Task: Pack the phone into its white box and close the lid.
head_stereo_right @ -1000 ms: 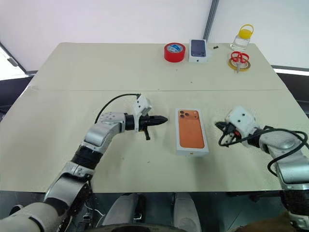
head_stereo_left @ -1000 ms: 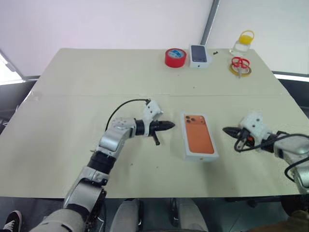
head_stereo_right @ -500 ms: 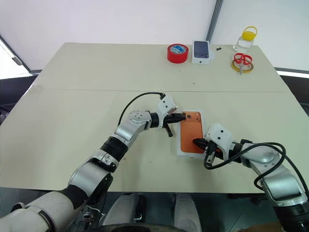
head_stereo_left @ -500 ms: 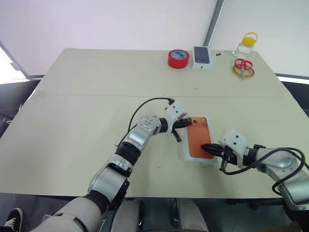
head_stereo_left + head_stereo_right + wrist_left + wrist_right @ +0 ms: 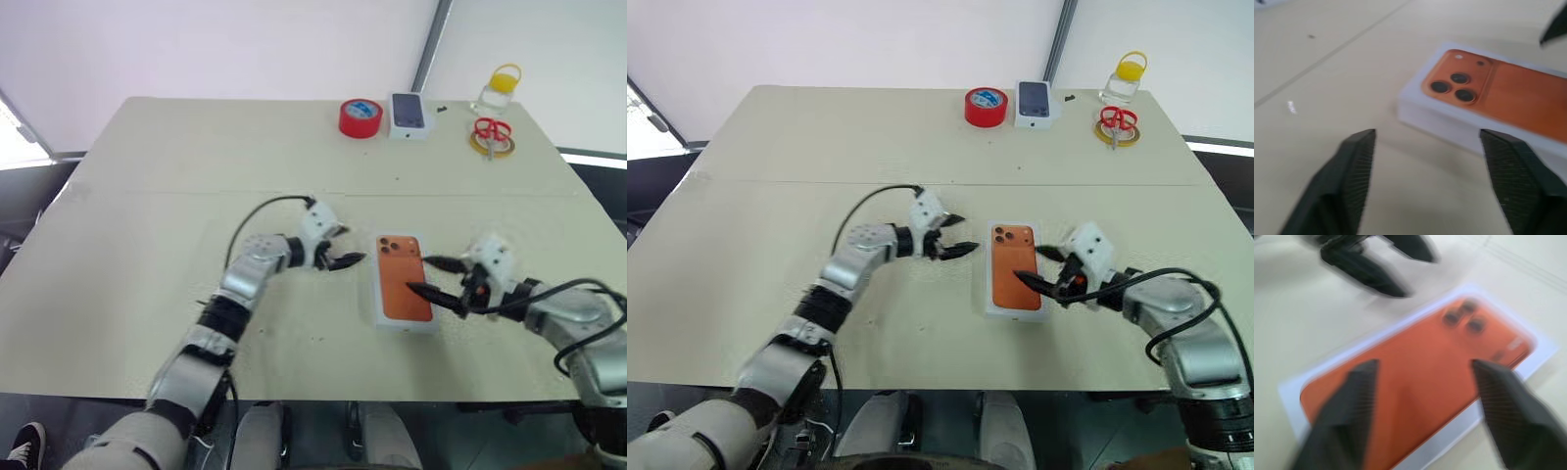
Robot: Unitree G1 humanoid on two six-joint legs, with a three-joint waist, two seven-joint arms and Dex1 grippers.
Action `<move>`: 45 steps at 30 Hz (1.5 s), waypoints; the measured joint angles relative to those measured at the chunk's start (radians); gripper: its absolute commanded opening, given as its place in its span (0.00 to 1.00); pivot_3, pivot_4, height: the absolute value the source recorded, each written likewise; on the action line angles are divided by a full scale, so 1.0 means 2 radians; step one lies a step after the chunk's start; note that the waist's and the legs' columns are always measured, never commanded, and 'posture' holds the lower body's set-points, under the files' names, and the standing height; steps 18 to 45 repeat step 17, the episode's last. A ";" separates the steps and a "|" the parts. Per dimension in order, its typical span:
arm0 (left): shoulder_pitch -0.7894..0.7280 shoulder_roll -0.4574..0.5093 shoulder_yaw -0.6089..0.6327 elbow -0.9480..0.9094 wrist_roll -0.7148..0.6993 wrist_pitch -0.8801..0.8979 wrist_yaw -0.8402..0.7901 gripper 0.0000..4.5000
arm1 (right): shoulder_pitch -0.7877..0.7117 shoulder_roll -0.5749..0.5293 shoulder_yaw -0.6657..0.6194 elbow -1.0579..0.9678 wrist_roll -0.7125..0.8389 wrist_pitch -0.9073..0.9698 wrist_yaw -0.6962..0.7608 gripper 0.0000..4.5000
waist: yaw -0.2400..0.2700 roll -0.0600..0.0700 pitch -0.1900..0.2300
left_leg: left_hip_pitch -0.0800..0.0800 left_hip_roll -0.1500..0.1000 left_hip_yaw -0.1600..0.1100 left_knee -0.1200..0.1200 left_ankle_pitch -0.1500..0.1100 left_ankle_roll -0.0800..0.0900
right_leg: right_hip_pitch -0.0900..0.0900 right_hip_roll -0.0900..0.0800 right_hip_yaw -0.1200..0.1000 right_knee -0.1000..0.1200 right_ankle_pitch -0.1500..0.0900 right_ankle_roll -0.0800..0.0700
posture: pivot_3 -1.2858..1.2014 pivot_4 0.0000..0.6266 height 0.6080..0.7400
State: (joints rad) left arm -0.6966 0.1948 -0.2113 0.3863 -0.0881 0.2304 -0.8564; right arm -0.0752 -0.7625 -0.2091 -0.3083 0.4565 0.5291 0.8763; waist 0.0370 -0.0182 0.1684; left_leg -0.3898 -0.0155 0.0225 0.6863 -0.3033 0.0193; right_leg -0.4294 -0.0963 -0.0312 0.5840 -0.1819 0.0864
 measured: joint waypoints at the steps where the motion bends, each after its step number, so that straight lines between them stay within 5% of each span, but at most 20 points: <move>1: 0.006 0.016 0.009 -0.034 -0.009 0.016 -0.006 1.00 | -0.005 -0.001 -0.008 0.002 0.007 0.001 0.003 1.00 | 0.000 0.000 0.000 | 0.000 0.000 0.000 0.000 0.000 0.000 | 0.000 0.000 0.000 0.000 0.000 0.000 | 0.52 0.24 1.00; 7: 0.066 0.105 0.069 -0.180 -0.108 0.139 -0.055 1.00 | -0.009 -0.015 -0.025 0.024 0.015 -0.003 0.018 1.00 | -0.001 0.000 0.000 | 0.000 0.000 0.000 0.000 0.000 0.000 | 0.000 0.000 0.000 0.000 0.000 0.000 | 0.52 0.24 1.00; 16: 0.202 0.198 0.140 -0.213 -0.141 0.162 -0.059 1.00 | 0.044 -0.052 -0.079 0.113 0.011 -0.057 0.081 1.00 | 0.000 0.000 0.000 | 0.001 0.000 0.001 0.000 0.000 0.000 | 0.001 0.000 0.001 0.000 0.000 0.000 | 0.52 0.24 1.00; 45: 0.213 0.199 0.142 -0.213 -0.141 0.162 -0.057 1.00 | 0.047 -0.055 -0.080 0.124 0.009 -0.062 0.084 1.00 | 0.000 0.000 0.000 | 0.001 0.000 0.001 0.000 0.000 0.000 | 0.001 0.000 0.001 0.000 0.000 0.000 | 0.52 0.24 1.00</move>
